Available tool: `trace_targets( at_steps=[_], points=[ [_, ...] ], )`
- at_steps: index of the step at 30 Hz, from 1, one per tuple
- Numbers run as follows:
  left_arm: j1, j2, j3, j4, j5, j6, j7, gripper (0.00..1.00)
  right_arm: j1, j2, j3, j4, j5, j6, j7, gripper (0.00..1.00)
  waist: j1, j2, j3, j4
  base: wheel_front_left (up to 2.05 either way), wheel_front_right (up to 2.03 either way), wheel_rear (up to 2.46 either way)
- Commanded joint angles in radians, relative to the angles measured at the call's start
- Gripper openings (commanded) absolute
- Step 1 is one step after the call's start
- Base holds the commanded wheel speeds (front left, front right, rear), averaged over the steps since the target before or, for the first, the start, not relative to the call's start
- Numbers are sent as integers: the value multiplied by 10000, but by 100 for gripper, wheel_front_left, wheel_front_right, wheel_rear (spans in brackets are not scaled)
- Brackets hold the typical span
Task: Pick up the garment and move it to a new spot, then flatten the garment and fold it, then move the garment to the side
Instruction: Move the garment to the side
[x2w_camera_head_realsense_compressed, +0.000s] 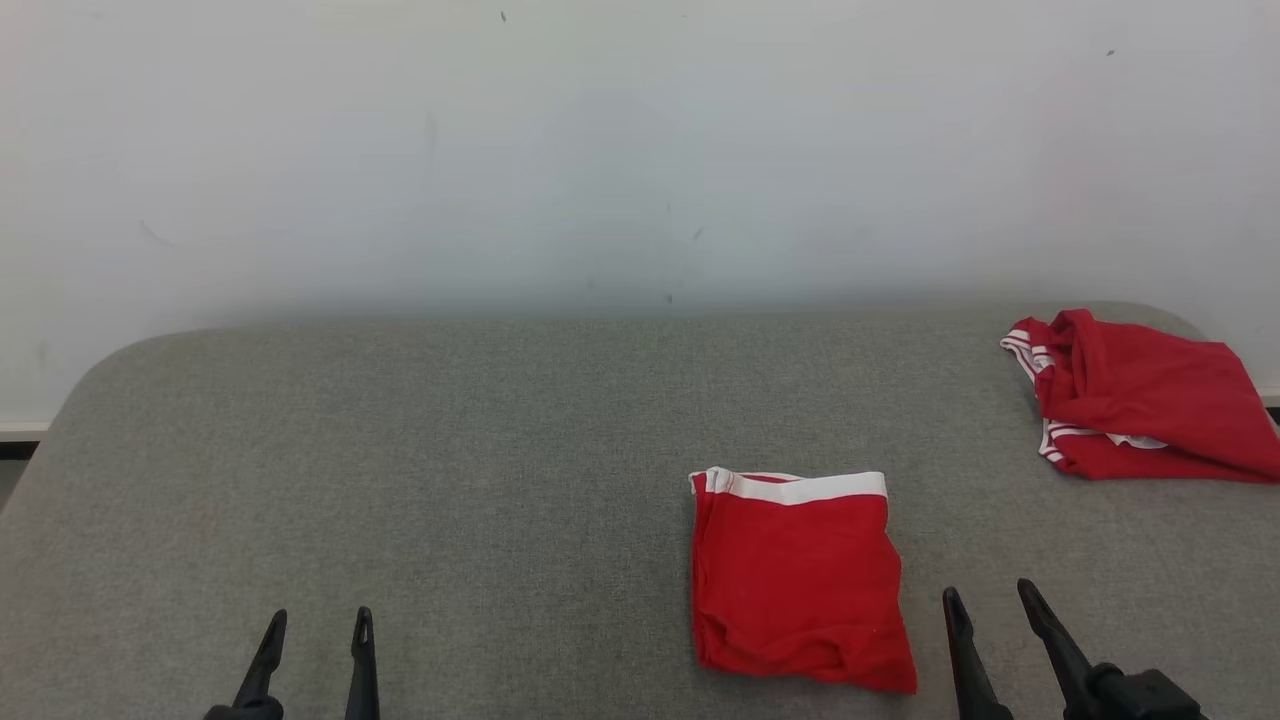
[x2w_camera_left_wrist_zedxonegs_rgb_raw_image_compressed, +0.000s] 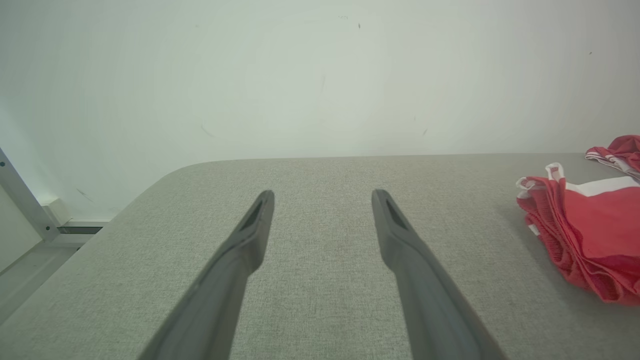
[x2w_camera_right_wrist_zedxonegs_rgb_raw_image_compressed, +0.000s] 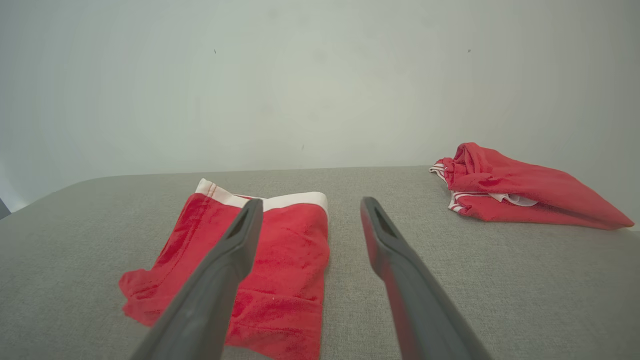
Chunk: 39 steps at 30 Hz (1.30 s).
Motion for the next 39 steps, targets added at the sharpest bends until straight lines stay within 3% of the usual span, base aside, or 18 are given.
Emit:
trace_targets(
  at_steps=[1, 9, 14, 20, 26, 29, 34, 35, 39],
  points=[
    [-7, 33, -6, 28, -18, 0, -78, 100, -173, -28, 32, -31, -77, -30, 62, 100, -1, 0, -5, 14, 0, 0, 0],
    [-204, 50, -115, -27, 13, -39, -44, 100, -1734, -501, 522, 1004, 25, -30, 981, 100, -1, 0, 136, 217, 0, 0, 0],
    [-346, -1, -236, -99, 88, 0, 57, 100, -2924, -695, 776, 2725, 105, -30, 1673, 100, -1, 0, 359, 480, 0, 0, 0],
    [-610, -109, -344, 85, 21, -144, 5, 100, -3883, -893, 782, 5057, 130, -30, 1574, 100, -1, 0, 639, 836, 0, 0, 0],
    [-759, -137, -351, 204, -13, -146, -40, 100, -4470, -739, 799, 6775, 449, -30, 1382, 100, -1, 0, 855, 934, 0, 0, 0],
    [-985, -179, -431, 312, 5, -237, -77, 100, -5100, -487, 1115, 8227, 564, -30, 1138, 100, -1, 0, 1079, 1045, 0, 0, 0],
    [-1123, -209, -477, 426, 12, -265, -104, 100, -5328, -280, 1325, 9198, 850, -30, 1169, 99, -1, 0, 1109, 1116, 0, 0, 0],
    [-1145, -216, -472, 456, -3, -276, -96, 100, -5364, -240, 1380, 9351, 988, -30, 1145, 0, -1, 0, 1108, 1119, 0, 0, 0],
    [-1073, -236, -382, 516, -79, -230, -174, 100, -5748, -466, 1686, 9582, 1348, -30, 1007, 0, -1, 0, 1176, 978, 0, 0, 0]
  ],
)
